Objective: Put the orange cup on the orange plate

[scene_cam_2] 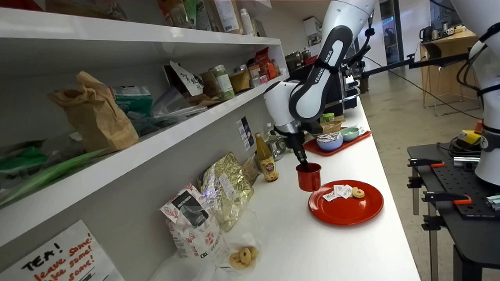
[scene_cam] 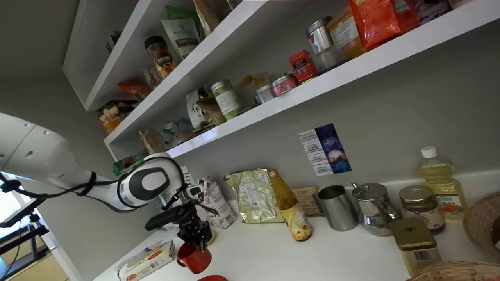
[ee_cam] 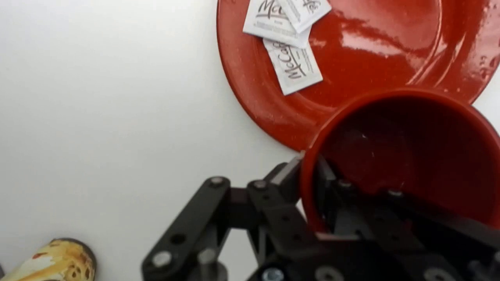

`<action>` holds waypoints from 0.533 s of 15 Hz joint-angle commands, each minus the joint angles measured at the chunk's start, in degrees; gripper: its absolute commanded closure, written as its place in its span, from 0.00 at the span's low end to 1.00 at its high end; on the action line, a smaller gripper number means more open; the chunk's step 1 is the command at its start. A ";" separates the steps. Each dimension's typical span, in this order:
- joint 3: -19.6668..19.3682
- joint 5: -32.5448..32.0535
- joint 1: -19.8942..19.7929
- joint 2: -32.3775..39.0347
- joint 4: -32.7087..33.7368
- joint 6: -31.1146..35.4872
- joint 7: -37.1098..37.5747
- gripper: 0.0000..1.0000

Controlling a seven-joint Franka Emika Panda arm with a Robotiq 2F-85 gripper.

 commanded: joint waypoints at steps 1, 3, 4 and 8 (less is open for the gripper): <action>0.09 0.05 -0.76 -4.66 -8.49 0.55 -1.56 0.96; 0.04 -0.29 -0.63 -4.88 -11.63 0.97 -0.97 0.96; -0.48 -0.89 -0.91 -3.57 -12.05 1.81 -0.94 0.96; -2.96 -5.26 0.50 -1.87 -15.04 7.11 6.18 0.97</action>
